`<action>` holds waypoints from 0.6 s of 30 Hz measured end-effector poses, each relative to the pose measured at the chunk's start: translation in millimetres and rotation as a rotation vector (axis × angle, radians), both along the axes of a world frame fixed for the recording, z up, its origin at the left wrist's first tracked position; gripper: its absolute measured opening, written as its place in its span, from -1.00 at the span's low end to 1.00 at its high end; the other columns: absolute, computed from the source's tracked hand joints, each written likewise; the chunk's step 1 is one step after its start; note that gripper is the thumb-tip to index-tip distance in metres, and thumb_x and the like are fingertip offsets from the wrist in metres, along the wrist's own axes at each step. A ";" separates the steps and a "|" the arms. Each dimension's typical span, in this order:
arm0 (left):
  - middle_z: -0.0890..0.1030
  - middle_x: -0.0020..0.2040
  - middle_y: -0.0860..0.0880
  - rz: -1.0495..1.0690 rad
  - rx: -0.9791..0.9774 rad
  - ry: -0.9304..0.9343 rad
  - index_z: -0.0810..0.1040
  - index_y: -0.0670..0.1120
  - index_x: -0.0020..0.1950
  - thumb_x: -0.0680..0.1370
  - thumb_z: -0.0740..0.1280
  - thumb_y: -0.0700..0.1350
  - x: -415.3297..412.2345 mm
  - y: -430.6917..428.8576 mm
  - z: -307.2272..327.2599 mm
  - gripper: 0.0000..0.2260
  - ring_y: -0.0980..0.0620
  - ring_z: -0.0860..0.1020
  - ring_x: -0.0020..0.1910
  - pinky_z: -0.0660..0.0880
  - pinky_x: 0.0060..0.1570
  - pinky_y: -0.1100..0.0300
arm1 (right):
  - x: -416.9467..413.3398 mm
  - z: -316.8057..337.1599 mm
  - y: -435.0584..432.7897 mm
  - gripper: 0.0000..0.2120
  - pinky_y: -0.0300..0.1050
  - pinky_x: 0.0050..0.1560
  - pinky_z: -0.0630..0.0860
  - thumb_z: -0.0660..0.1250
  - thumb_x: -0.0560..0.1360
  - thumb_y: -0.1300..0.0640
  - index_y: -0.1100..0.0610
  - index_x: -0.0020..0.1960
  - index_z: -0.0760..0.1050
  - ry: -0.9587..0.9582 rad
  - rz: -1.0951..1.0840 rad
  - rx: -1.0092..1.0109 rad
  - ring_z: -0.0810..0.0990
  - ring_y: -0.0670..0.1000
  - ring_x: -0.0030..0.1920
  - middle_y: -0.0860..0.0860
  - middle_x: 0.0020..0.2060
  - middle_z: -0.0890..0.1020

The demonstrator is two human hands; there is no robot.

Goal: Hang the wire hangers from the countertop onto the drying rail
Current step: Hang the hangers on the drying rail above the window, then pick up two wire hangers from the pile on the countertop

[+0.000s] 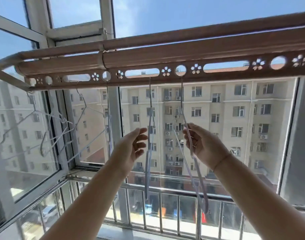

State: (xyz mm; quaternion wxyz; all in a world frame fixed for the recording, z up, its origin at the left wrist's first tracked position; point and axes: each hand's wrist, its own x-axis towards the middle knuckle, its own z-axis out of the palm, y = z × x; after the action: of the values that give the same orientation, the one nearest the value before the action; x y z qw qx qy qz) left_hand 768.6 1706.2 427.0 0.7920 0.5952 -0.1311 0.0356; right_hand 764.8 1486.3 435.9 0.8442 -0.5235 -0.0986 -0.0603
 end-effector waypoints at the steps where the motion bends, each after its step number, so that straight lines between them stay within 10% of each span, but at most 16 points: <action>1: 0.56 -0.23 0.02 0.009 0.022 0.013 0.58 -0.15 0.16 0.61 0.17 -0.05 -0.2 3.4 -11.7 -0.72 0.08 0.46 -0.28 0.38 -0.22 0.19 | -3.5 -11.9 -3.0 -0.84 -0.21 -0.25 0.45 0.26 0.51 0.15 0.21 0.02 0.54 0.019 -0.035 -0.035 0.53 -0.06 -0.28 0.01 -0.29 0.60; 12: 0.64 0.09 -0.01 -0.244 0.437 0.170 0.56 -0.01 0.14 0.57 0.28 -0.08 -31.7 -47.3 -149.8 -0.82 -0.01 0.55 0.11 0.44 0.04 0.12 | -67.7 -131.6 -56.7 -0.54 -0.30 -0.03 0.44 0.38 0.43 0.03 0.13 0.29 0.41 0.091 -0.310 -0.585 0.50 0.02 0.16 0.05 0.14 0.54; 18: 0.51 0.24 0.10 -0.513 0.582 0.034 0.39 0.03 0.38 0.51 0.37 -0.03 -50.8 -117.2 -172.1 -0.55 0.28 0.47 0.14 0.37 -0.05 0.47 | -115.7 -157.3 -116.7 -0.32 -0.15 0.21 0.31 0.42 0.38 -0.05 0.10 0.41 0.27 0.113 -0.519 -0.831 0.35 0.00 0.28 0.09 0.34 0.39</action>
State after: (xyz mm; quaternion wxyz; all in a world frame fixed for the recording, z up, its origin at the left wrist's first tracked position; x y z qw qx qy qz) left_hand 717.9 1588.9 254.8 0.5754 0.7433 -0.2672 -0.2121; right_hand 649.0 1369.6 278.6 0.5250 -0.8257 0.0655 -0.1956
